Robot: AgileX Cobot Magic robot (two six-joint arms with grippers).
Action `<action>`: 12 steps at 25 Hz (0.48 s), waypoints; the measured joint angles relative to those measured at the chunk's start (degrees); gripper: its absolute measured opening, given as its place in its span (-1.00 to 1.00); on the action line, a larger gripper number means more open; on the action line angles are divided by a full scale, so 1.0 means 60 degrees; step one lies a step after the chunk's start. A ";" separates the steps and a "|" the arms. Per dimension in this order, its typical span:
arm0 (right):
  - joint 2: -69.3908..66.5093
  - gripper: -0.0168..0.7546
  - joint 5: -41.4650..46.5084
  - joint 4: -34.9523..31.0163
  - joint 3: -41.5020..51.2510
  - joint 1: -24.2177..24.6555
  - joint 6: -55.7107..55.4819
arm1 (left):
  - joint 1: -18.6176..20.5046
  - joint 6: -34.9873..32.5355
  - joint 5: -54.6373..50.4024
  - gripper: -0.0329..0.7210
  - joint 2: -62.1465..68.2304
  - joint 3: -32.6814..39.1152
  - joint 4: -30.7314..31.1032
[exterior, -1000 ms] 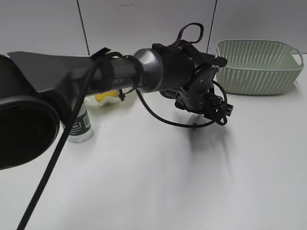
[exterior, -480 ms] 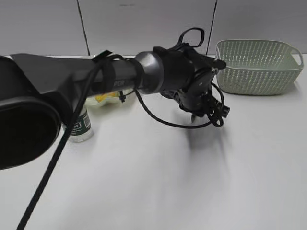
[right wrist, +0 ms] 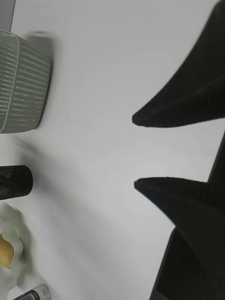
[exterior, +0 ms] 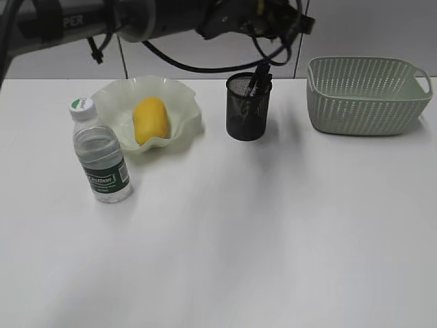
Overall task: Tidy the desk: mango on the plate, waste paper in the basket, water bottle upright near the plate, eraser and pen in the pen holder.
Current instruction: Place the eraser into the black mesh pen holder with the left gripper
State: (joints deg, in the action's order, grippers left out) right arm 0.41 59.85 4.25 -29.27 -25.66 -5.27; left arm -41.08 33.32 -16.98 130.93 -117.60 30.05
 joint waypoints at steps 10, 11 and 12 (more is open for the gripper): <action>0.0000 -0.30 0.0000 0.0144 0.0000 0.0000 0.0000 | 0.0579 0.0028 -0.0613 -0.71 0.0859 0.0101 -0.0650; 0.0000 -0.30 0.0000 0.0144 0.0000 0.0000 0.0000 | 0.0579 0.0028 -0.0661 -0.71 0.0890 0.0101 -0.0724; 0.0000 -0.30 0.0000 0.0152 0.0000 0.0000 0.0000 | 0.0579 0.0028 -0.0686 -0.71 0.0908 0.0101 -0.0835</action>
State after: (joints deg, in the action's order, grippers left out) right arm 0.41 59.85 5.17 -29.27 -25.66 -5.27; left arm -37.60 33.49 -21.09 136.38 -117.00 25.05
